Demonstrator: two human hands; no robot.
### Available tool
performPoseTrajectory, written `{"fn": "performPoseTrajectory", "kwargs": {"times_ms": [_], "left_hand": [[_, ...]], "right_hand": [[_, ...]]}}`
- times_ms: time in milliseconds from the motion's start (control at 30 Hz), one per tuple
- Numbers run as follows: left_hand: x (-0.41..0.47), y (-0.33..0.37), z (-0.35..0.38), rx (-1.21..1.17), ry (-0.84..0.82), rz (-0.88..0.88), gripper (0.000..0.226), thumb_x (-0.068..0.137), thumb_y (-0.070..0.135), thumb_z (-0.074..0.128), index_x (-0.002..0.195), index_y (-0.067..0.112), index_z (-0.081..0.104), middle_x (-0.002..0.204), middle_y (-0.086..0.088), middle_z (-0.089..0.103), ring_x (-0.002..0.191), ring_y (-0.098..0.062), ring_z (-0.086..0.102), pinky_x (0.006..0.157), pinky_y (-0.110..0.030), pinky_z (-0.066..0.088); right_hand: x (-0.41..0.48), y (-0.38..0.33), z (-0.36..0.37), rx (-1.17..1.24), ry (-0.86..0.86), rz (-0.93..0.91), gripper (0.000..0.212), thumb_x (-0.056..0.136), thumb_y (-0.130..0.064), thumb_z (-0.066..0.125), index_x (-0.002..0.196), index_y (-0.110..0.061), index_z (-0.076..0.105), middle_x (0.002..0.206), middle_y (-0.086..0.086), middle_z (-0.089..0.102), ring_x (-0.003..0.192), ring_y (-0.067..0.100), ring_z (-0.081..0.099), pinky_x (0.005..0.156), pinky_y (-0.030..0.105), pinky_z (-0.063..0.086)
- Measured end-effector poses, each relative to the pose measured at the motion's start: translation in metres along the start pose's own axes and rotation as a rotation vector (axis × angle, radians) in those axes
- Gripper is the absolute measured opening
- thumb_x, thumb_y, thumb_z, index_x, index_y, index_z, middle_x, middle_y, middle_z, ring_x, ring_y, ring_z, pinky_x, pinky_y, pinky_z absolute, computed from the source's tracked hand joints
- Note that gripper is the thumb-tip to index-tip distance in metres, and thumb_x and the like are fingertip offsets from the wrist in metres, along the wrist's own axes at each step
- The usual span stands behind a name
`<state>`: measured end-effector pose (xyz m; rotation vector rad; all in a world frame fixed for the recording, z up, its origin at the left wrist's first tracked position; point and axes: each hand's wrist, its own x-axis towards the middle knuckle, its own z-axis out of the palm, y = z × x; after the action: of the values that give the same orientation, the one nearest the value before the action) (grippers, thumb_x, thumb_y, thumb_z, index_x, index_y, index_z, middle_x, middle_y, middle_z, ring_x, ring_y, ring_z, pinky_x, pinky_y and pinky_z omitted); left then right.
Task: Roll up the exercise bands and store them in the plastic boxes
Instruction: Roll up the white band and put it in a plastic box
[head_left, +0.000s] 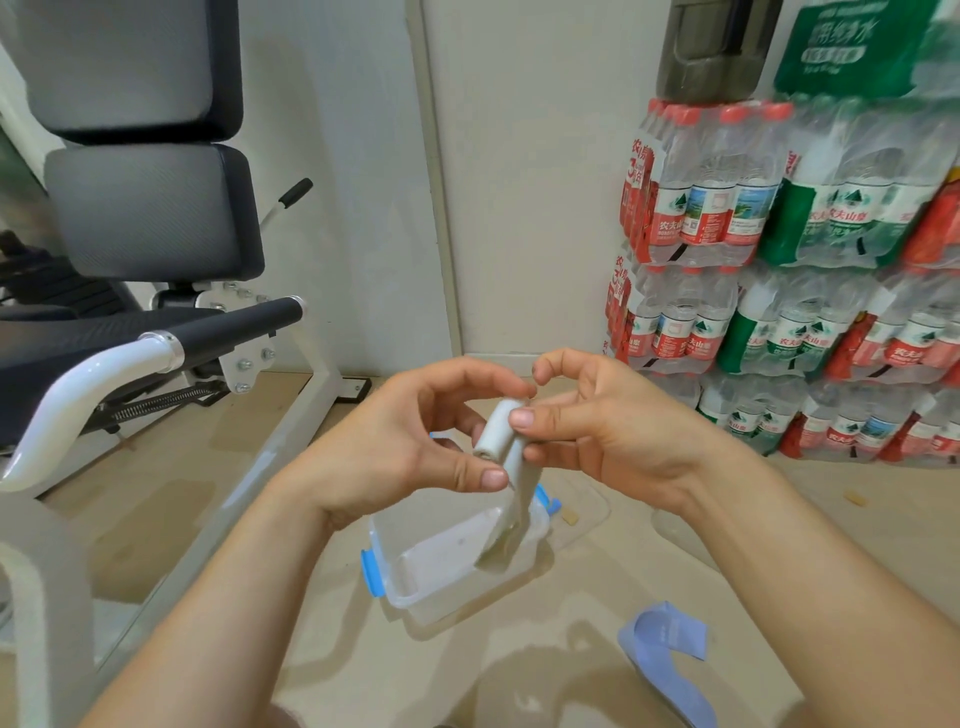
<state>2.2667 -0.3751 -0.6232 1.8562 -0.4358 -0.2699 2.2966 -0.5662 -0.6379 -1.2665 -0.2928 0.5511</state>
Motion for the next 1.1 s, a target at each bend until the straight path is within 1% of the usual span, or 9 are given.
{"fn": "performPoseTrajectory", "kwargs": {"times_ms": [67,233,333,433,500,667,733,833,1100], "left_hand": [[0.001,0.0,0.001,-0.04,0.012,0.015,0.05,0.058,-0.001,0.081,0.1,0.023,0.068,0.116,0.003,0.068,0.082,-0.027,0.057,0.074,-0.03,0.055],[-0.001,0.001,-0.003,-0.048,0.038,0.036,0.049,0.05,-0.005,0.082,0.089,0.024,0.072,0.1,0.003,0.072,0.063,-0.011,0.049,0.06,-0.019,0.05],[-0.003,0.003,-0.005,0.006,0.067,0.023,0.05,0.048,-0.011,0.083,0.088,0.018,0.071,0.088,0.004,0.071,0.058,-0.009,0.049,0.058,-0.018,0.049],[-0.002,0.003,-0.005,0.138,0.084,-0.02,0.051,0.052,-0.012,0.084,0.092,0.016,0.069,0.06,0.008,0.059,0.053,-0.008,0.047,0.054,-0.016,0.045],[-0.002,0.003,-0.004,0.221,0.095,-0.039,0.051,0.054,-0.006,0.086,0.092,0.024,0.07,0.056,0.006,0.053,0.053,-0.009,0.047,0.054,-0.018,0.044],[0.0,0.002,-0.001,0.458,0.139,-0.066,0.054,0.058,0.008,0.087,0.093,0.042,0.065,0.06,0.005,0.058,0.055,-0.01,0.051,0.063,-0.036,0.051],[0.0,0.002,0.002,0.479,0.126,-0.049,0.062,0.059,0.005,0.086,0.099,0.045,0.061,0.077,0.01,0.067,0.058,-0.011,0.054,0.067,-0.037,0.054],[0.0,0.001,0.001,0.363,0.095,-0.034,0.071,0.06,-0.005,0.083,0.107,0.043,0.059,0.109,0.021,0.065,0.064,-0.008,0.054,0.066,-0.025,0.052],[0.0,0.0,-0.001,0.032,0.003,-0.001,0.056,0.059,0.001,0.081,0.108,0.024,0.067,0.118,0.006,0.067,0.083,-0.015,0.058,0.076,-0.029,0.055]], "right_hand": [[0.0,-0.001,0.001,0.042,-0.016,-0.004,0.04,0.075,0.004,0.067,0.102,-0.013,0.043,0.08,0.017,0.069,0.071,0.021,0.068,0.058,0.024,0.054],[-0.004,-0.002,0.001,-0.005,-0.051,0.041,0.043,0.068,-0.01,0.072,0.103,-0.016,0.048,0.077,0.005,0.068,0.065,0.016,0.066,0.056,0.024,0.054],[-0.003,0.0,-0.002,-0.058,-0.022,0.047,0.039,0.071,-0.012,0.074,0.102,-0.016,0.05,0.082,0.01,0.066,0.068,0.016,0.062,0.055,0.023,0.052],[0.0,0.002,-0.003,-0.113,0.01,0.051,0.035,0.077,-0.005,0.073,0.101,-0.015,0.051,0.087,0.019,0.064,0.074,0.02,0.061,0.054,0.023,0.051],[0.001,0.003,-0.002,-0.139,0.04,0.048,0.034,0.077,-0.005,0.074,0.101,-0.015,0.051,0.086,0.019,0.065,0.073,0.02,0.062,0.054,0.023,0.051],[0.002,0.006,0.004,-0.234,0.099,0.007,0.041,0.075,-0.011,0.077,0.103,-0.014,0.048,0.078,0.011,0.073,0.068,0.015,0.067,0.056,0.023,0.053],[0.003,0.009,0.007,-0.269,0.13,-0.007,0.043,0.074,-0.012,0.078,0.103,-0.014,0.047,0.079,0.011,0.074,0.068,0.015,0.067,0.059,0.024,0.054],[0.005,0.01,0.007,-0.251,0.14,-0.007,0.041,0.076,-0.007,0.077,0.099,-0.016,0.044,0.081,0.012,0.073,0.068,0.016,0.066,0.061,0.026,0.054],[0.001,0.003,0.001,-0.009,0.044,0.005,0.04,0.079,0.005,0.068,0.101,-0.014,0.042,0.078,0.015,0.071,0.066,0.018,0.067,0.057,0.024,0.053]]}}
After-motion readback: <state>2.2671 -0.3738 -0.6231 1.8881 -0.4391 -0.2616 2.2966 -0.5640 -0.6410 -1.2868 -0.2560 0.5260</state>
